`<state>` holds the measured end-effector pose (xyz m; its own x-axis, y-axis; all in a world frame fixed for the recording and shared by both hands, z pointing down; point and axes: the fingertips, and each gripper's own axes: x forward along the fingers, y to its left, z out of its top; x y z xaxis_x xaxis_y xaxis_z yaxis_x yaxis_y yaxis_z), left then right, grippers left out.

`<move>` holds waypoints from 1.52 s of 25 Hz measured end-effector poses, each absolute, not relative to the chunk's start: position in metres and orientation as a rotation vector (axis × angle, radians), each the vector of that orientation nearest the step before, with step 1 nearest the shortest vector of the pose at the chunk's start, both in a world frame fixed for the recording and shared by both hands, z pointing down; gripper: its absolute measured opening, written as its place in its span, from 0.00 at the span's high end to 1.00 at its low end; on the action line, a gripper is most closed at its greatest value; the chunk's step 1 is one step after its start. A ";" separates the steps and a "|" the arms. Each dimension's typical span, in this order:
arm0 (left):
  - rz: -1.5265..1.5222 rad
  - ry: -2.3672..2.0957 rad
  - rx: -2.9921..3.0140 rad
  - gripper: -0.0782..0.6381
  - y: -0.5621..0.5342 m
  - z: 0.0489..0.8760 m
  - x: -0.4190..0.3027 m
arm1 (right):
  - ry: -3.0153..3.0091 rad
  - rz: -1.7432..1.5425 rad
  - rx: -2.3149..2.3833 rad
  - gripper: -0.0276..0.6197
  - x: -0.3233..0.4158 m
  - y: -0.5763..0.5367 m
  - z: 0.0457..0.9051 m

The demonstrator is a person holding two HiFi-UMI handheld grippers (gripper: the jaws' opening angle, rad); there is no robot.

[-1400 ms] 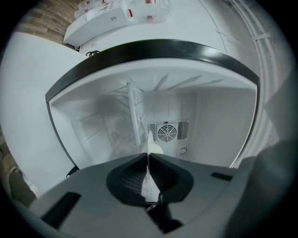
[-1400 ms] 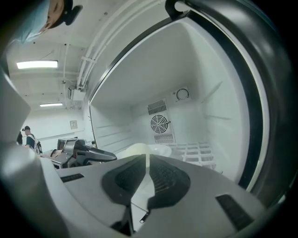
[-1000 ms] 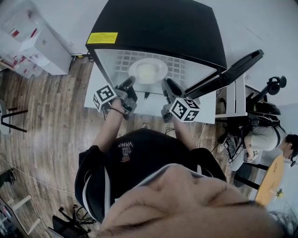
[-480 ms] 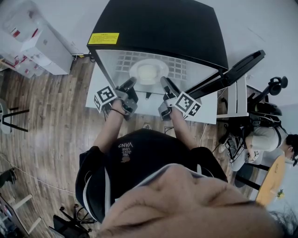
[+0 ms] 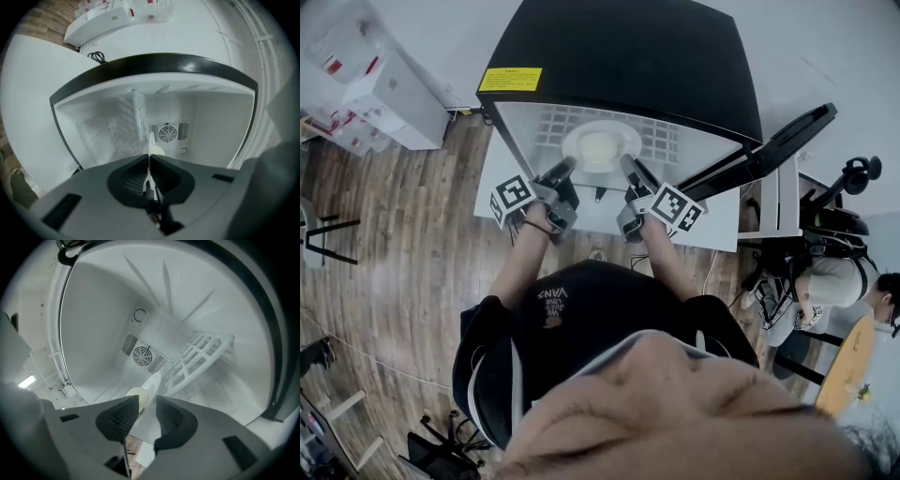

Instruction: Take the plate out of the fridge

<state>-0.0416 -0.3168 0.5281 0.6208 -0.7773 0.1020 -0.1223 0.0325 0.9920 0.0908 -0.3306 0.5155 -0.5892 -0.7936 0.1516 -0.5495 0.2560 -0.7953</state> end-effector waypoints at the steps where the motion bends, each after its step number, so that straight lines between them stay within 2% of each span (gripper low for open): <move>1: -0.597 -0.798 1.478 0.85 -0.317 0.528 -0.041 | 2.249 -1.248 -1.234 0.78 0.090 -0.331 0.515; 7: -0.593 -0.794 1.479 0.85 -0.316 0.529 -0.042 | 2.231 -1.273 -1.207 0.81 0.089 -0.331 0.515; 38: -0.580 -0.765 1.504 0.85 -0.298 0.523 -0.040 | 2.235 -1.252 -1.251 0.82 0.090 -0.308 0.510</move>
